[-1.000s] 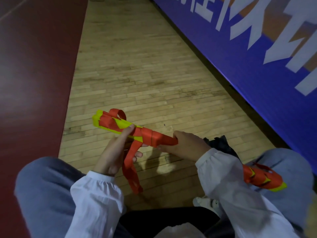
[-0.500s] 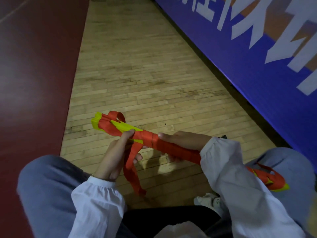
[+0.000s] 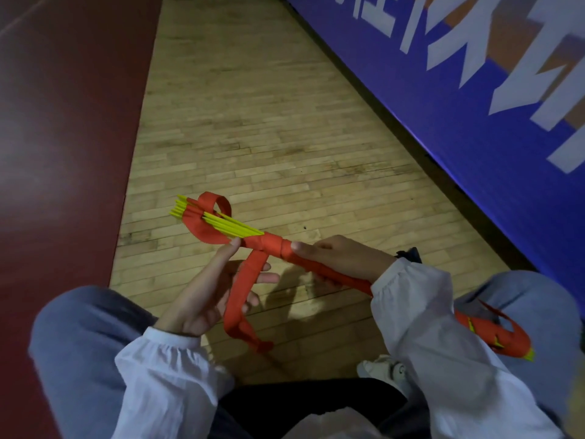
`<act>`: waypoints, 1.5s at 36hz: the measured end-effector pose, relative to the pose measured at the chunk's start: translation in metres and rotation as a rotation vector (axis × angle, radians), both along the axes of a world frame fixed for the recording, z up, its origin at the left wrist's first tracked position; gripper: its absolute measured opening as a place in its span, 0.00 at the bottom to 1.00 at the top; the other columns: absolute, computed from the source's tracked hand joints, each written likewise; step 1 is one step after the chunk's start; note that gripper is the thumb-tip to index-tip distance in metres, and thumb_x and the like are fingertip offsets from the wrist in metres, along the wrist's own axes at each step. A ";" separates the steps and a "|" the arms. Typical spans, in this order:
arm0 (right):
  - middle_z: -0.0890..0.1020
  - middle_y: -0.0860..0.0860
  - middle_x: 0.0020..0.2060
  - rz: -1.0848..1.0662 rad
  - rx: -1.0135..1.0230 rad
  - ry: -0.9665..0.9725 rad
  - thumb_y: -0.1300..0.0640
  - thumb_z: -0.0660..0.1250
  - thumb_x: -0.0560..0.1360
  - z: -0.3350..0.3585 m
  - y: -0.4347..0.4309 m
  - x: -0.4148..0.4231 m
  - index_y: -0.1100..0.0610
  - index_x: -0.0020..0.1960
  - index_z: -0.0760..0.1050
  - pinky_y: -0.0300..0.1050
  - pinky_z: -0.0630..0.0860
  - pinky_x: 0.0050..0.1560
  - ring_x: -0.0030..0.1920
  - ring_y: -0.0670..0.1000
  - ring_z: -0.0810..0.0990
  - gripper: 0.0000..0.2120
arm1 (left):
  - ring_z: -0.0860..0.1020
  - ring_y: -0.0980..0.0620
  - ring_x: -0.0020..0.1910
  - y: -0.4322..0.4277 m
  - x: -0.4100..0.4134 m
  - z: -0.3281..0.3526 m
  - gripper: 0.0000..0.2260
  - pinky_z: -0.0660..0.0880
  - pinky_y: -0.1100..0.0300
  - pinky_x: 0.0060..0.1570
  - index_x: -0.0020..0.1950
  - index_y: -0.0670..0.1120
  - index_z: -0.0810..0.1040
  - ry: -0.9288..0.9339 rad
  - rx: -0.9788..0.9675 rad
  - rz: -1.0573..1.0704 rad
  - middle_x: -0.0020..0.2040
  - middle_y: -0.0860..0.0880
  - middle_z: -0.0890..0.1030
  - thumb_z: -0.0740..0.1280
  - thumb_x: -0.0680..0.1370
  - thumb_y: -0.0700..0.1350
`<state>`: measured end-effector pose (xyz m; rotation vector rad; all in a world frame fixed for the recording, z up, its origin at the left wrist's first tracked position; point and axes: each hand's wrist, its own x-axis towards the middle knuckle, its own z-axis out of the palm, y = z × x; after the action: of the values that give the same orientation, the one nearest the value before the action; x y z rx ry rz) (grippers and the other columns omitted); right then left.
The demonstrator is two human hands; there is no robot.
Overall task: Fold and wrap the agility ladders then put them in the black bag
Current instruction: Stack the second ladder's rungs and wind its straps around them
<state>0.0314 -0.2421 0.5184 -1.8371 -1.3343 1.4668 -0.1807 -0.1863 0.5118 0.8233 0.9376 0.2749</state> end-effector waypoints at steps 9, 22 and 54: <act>0.78 0.53 0.34 -0.007 0.112 -0.138 0.28 0.58 0.64 0.004 -0.001 -0.004 0.61 0.44 0.77 0.40 0.71 0.36 0.31 0.48 0.75 0.35 | 0.75 0.55 0.24 0.004 -0.003 0.009 0.27 0.70 0.67 0.22 0.57 0.40 0.78 -0.037 0.003 0.056 0.53 0.44 0.84 0.57 0.73 0.61; 0.79 0.47 0.43 -0.026 0.089 -0.233 0.32 0.68 0.68 -0.009 -0.007 -0.011 0.52 0.52 0.73 0.41 0.71 0.43 0.43 0.47 0.77 0.26 | 0.72 0.55 0.18 0.002 0.010 0.014 0.23 0.67 0.69 0.17 0.58 0.36 0.75 0.080 0.101 0.147 0.29 0.46 0.82 0.54 0.81 0.54; 0.82 0.54 0.38 0.188 -0.271 0.425 0.55 0.64 0.79 -0.010 0.011 0.013 0.61 0.60 0.71 0.41 0.78 0.36 0.33 0.49 0.80 0.13 | 0.73 0.51 0.18 0.007 0.002 -0.005 0.20 0.67 0.68 0.17 0.55 0.32 0.74 0.097 0.135 0.160 0.27 0.42 0.80 0.54 0.81 0.49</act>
<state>0.0448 -0.2313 0.5085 -1.4543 -1.1614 2.0839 -0.1783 -0.1793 0.5069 0.8923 1.0871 0.4438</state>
